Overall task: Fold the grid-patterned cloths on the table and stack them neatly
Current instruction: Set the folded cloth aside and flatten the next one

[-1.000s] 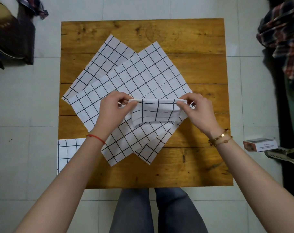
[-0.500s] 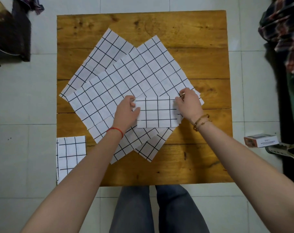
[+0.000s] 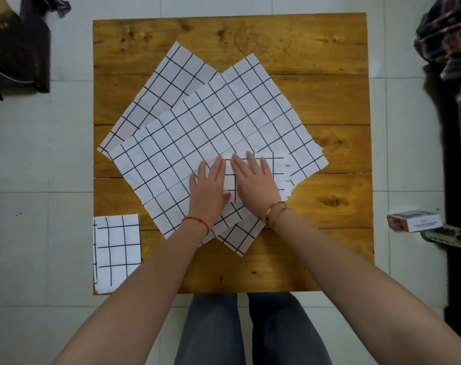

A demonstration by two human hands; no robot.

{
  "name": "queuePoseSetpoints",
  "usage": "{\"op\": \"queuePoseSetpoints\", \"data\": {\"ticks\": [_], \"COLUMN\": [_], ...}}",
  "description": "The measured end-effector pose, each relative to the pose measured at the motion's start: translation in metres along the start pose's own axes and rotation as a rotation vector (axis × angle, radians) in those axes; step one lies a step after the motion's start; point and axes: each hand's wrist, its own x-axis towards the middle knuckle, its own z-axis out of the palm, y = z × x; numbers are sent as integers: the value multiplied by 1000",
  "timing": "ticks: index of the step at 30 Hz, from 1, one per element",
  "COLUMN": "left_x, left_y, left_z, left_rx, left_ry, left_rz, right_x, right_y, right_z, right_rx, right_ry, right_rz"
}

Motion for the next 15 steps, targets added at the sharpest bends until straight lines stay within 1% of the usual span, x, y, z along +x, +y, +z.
{"op": "queuePoseSetpoints", "data": {"ticks": [4,9,12,15], "left_x": [-1,-1,-2,-7], "left_y": [1,2,2,2], "left_z": [1,1,1,2], "left_rx": [28,11,20,6], "left_ry": [-2,-13,-16,16], "left_rz": [-11,-12,-4,0], "right_x": [-15,-42,-43,-42], "right_y": [26,71,75,63], "right_z": [2,5,4,-1], "right_rx": [-26,89,126,161], "right_ry": [13,74,119,189], "right_rz": [36,241,261,260]}}
